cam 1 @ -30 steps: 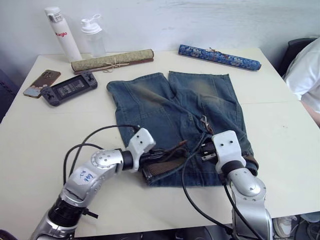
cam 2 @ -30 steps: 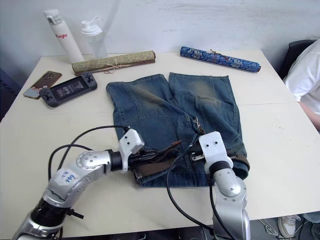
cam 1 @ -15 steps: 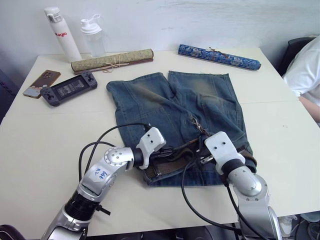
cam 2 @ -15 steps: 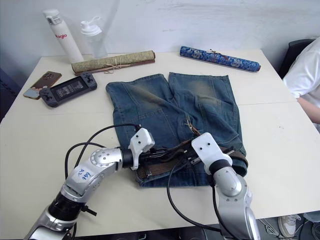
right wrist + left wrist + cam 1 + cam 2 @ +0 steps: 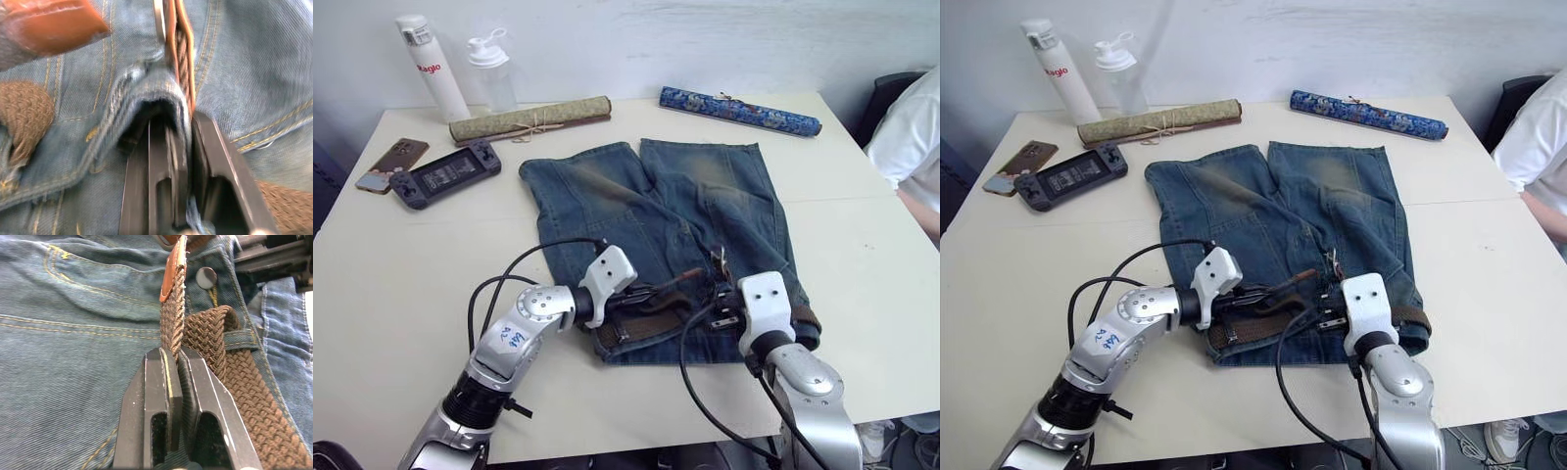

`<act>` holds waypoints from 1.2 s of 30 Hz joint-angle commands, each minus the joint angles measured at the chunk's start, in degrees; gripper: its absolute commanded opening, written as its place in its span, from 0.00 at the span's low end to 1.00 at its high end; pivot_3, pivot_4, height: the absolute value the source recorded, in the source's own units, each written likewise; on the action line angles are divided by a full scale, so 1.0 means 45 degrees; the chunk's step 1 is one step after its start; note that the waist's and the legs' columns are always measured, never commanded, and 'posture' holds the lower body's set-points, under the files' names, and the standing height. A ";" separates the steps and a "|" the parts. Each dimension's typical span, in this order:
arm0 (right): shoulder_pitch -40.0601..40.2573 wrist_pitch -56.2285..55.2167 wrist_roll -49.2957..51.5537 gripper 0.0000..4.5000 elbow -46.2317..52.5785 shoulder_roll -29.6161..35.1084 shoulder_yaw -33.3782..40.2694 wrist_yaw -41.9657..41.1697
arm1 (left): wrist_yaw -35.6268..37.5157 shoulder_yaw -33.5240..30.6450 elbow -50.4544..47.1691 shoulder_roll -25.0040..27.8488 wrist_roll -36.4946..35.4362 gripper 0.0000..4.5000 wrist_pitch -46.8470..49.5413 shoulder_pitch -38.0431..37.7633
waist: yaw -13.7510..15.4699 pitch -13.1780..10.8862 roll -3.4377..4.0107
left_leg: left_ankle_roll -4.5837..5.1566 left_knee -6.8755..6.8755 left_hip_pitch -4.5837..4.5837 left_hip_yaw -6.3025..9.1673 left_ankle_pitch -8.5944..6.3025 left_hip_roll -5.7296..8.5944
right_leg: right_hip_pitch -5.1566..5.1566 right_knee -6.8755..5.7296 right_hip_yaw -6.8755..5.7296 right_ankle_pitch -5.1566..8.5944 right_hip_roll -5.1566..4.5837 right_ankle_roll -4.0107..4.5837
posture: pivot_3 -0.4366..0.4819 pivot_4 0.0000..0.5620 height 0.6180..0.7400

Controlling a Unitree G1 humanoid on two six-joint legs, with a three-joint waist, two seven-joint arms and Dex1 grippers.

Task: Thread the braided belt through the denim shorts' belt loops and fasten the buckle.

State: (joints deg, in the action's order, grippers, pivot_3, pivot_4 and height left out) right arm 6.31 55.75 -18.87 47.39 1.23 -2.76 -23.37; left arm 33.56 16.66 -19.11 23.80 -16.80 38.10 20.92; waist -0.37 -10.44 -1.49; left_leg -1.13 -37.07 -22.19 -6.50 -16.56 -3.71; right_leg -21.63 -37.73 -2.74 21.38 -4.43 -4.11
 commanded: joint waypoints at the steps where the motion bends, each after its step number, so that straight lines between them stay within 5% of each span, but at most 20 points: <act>1: 0.0943 -0.2162 -0.0822 0.00 -0.0007 0.2539 -0.1541 -0.0101 | 0.0130 -0.0475 -0.0646 0.0234 -0.0104 0.00 -0.0038 -0.0278 | -0.0018 -0.0004 0.0006 | 0.0012 -0.0004 -0.0001 -0.0011 -0.0008 0.0009 | 0.0000 0.0008 0.0003 0.0000 -0.0008 -0.0001 | 0.48 0.27 0.97; 9: 0.1662 -0.5375 -0.2462 0.00 -0.1045 0.5939 -0.2736 0.0370 | 0.0260 -0.0490 -0.0681 0.0286 0.0036 0.00 -0.0276 -0.0353 | -0.0001 0.0000 0.0000 | 0.0008 -0.0007 0.0013 -0.0011 -0.0006 0.0007 | 0.0010 0.0011 0.0002 0.0001 -0.0002 -0.0003 | 0.48 0.27 0.97; 36: 0.0138 -0.7660 -0.5804 0.00 -0.2364 0.7543 -0.3427 -0.0177 | 0.2907 0.1070 0.0787 0.0510 0.0899 0.00 -0.2152 0.1213 | 0.0029 0.0000 -0.0001 | -0.0001 -0.0028 0.0015 -0.0022 0.0001 0.0000 | 0.0010 0.0002 0.0005 0.0001 0.0015 -0.0003 | 0.48 0.27 0.97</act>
State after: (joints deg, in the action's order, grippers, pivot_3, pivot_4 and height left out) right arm 7.41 22.83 -43.06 36.84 35.39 -16.98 -23.11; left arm 44.84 20.46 -15.00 26.09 -13.16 29.74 25.67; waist -0.24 -10.44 -1.49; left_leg -1.14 -37.21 -22.12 -6.60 -16.55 -3.71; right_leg -21.59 -37.75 -2.71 21.39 -4.36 -4.12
